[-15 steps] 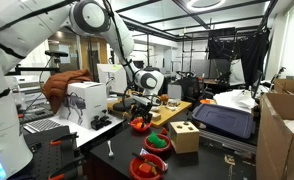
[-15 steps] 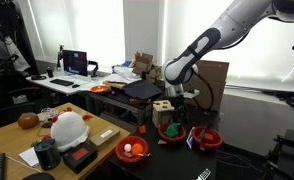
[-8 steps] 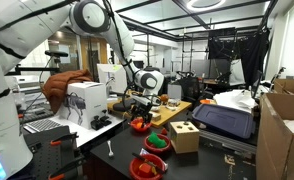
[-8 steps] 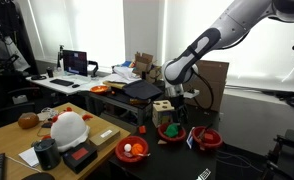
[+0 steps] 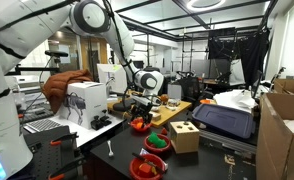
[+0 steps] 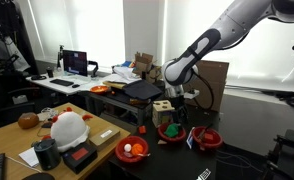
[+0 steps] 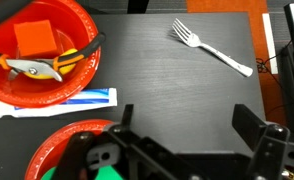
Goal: Pick up the silver fork and put it in the red bowl on the left
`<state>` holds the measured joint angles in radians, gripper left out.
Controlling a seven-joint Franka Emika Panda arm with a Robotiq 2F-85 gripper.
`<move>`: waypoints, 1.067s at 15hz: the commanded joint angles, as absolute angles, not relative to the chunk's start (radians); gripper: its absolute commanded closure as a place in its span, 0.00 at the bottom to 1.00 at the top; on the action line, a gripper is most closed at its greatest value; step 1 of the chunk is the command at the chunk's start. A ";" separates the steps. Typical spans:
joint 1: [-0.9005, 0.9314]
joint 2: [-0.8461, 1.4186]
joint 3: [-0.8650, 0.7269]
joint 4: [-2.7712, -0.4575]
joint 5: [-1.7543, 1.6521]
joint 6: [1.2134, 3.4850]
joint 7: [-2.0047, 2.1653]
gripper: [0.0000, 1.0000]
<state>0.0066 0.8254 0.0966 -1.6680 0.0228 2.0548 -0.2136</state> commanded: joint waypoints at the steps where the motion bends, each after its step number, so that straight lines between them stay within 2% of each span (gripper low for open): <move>1: 0.017 0.840 0.095 -1.666 -0.017 2.060 -0.248 0.00; 12: 0.077 0.941 0.166 -1.724 -0.041 2.234 -0.312 0.00; 16: 0.090 1.004 0.193 -1.702 -0.051 2.222 -0.366 0.00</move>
